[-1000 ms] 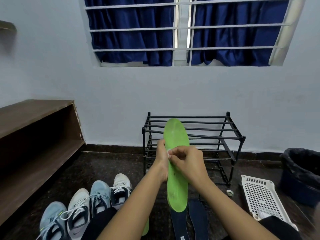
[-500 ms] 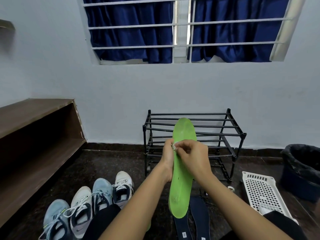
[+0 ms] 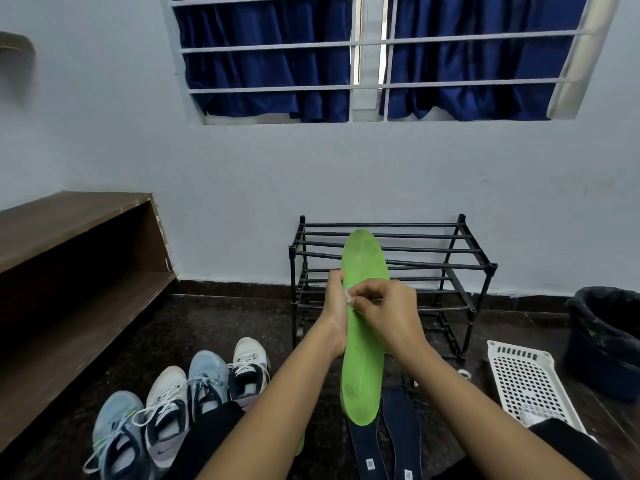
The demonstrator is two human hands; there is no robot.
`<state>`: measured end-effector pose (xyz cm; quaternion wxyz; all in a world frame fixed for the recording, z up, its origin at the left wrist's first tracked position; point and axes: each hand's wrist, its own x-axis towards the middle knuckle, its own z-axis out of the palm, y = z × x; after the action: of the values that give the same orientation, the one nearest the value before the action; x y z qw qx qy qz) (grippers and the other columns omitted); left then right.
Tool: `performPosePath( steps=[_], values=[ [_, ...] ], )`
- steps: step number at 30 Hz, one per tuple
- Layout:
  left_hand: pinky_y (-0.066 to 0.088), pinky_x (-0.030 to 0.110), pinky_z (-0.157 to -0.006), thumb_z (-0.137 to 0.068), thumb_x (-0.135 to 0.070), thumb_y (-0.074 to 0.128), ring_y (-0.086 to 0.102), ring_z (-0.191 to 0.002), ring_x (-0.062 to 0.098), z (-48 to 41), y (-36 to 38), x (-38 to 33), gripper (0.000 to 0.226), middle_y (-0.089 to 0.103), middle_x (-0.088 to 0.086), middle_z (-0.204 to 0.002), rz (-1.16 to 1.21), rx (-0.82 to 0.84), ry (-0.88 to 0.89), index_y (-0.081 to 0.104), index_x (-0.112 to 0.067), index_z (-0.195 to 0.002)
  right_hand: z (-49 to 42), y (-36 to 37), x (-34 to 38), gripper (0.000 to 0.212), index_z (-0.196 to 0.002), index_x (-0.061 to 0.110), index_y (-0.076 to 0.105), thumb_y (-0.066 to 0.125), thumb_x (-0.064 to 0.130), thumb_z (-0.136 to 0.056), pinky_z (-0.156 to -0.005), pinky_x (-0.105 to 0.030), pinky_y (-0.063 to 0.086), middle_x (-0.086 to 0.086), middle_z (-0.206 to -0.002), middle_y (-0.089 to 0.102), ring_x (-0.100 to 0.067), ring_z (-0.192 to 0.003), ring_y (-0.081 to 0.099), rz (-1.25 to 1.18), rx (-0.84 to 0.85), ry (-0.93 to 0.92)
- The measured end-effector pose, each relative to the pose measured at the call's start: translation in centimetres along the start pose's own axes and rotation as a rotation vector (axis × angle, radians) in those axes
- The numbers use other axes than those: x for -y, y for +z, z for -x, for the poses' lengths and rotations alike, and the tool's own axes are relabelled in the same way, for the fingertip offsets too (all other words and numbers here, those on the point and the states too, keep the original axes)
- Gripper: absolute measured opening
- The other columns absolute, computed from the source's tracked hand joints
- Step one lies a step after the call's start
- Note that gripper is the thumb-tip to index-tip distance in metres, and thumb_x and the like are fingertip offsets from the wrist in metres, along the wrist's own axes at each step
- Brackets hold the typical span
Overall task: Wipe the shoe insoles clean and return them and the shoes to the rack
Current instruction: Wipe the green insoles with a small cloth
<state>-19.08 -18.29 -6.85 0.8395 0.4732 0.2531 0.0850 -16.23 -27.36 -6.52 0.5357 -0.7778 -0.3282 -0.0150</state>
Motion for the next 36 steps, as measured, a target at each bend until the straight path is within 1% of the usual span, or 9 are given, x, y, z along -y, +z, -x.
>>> performPosePath(
  steps=[4,9,14,18,23,26,28,31,36],
  values=[
    [0.041,0.027,-0.059,-0.088,-0.044,0.031,0.053,-0.061,0.023,0.4,0.8,0.5,0.04,0.053,0.008,-0.07,-0.024,0.047,-0.03,0.056,-0.015,-0.075,-0.8,-0.5,-0.2,0.014,-0.078,0.016,0.075,0.072,0.003,-0.079,-0.063,-0.001,0.04,0.011,-0.071,0.067,0.008,-0.066,0.059,-0.005,-0.07,0.014],
    [0.04,0.023,-0.055,-0.089,-0.045,0.031,0.052,-0.054,0.021,0.0,-0.1,-0.1,0.046,0.055,0.005,-0.059,-0.001,0.063,-0.016,0.055,-0.014,-0.066,-0.3,-0.1,0.0,0.017,-0.081,0.017,0.076,0.07,0.001,-0.078,-0.065,-0.001,0.042,0.013,-0.072,0.068,0.008,-0.066,0.061,0.064,-0.034,-0.032],
    [0.04,0.026,-0.057,-0.089,-0.046,0.033,0.054,-0.06,0.021,-0.3,-0.8,-0.8,0.046,0.058,0.007,-0.068,0.058,0.007,0.03,0.059,-0.011,-0.072,0.7,0.3,0.2,0.013,-0.081,0.017,0.076,0.072,0.005,-0.077,-0.061,-0.001,0.041,0.015,-0.069,0.065,0.015,-0.066,0.057,0.095,0.058,-0.047],
    [0.041,0.025,-0.056,-0.089,-0.046,0.033,0.054,-0.058,0.021,-0.3,-0.7,-0.4,0.047,0.059,0.006,-0.065,0.045,0.009,0.026,0.06,-0.012,-0.07,0.6,0.1,0.2,0.014,-0.078,0.016,0.075,0.072,0.003,-0.076,-0.061,-0.001,0.041,0.015,-0.068,0.064,0.015,-0.064,0.057,0.083,0.066,-0.038],
    [0.043,0.026,-0.058,-0.09,-0.048,0.03,0.056,-0.058,0.023,0.2,-0.1,0.4,0.052,0.06,0.007,-0.063,-0.031,0.062,-0.006,0.063,-0.014,-0.068,-0.5,-0.5,-0.2,0.015,-0.079,0.016,0.076,0.07,0.001,-0.077,-0.066,-0.002,0.044,0.009,-0.073,0.069,0.007,-0.066,0.06,0.081,-0.01,-0.015],
    [0.044,0.028,-0.059,-0.09,-0.048,0.03,0.057,-0.061,0.023,0.5,0.4,0.8,0.051,0.061,0.008,-0.067,-0.038,0.089,-0.02,0.064,-0.014,-0.073,-0.7,-0.9,-0.4,0.017,-0.081,0.015,0.076,0.069,0.0,-0.078,-0.067,0.0,0.042,0.006,-0.076,0.07,0.008,-0.069,0.059,0.09,-0.065,-0.011],
    [0.041,0.026,-0.058,-0.089,-0.046,0.031,0.054,-0.059,0.022,0.6,0.3,0.6,0.049,0.058,0.006,-0.064,-0.035,0.099,-0.03,0.061,-0.014,-0.068,-0.4,-0.7,-0.4,0.019,-0.083,0.015,0.076,0.067,-0.001,-0.079,-0.067,0.001,0.041,0.006,-0.079,0.071,0.009,-0.069,0.058,0.105,-0.07,-0.013],
    [0.038,0.025,-0.055,-0.087,-0.047,0.033,0.051,-0.056,0.02,0.5,-0.1,-0.1,0.044,0.054,0.004,-0.063,-0.007,0.076,-0.016,0.055,-0.015,-0.066,0.3,-0.5,0.0,0.017,-0.082,0.017,0.076,0.069,0.002,-0.078,-0.065,0.001,0.04,0.012,-0.073,0.067,0.011,-0.063,0.059,0.113,-0.002,-0.021],
    [0.039,0.026,-0.055,-0.088,-0.046,0.034,0.052,-0.058,0.021,0.0,-0.7,-0.8,0.044,0.057,0.006,-0.066,0.075,0.004,0.036,0.056,-0.013,-0.069,1.3,-0.2,0.3,0.015,-0.079,0.018,0.076,0.072,0.004,-0.077,-0.063,0.0,0.042,0.016,-0.068,0.066,0.014,-0.066,0.059,0.106,0.081,-0.039]
  ],
)
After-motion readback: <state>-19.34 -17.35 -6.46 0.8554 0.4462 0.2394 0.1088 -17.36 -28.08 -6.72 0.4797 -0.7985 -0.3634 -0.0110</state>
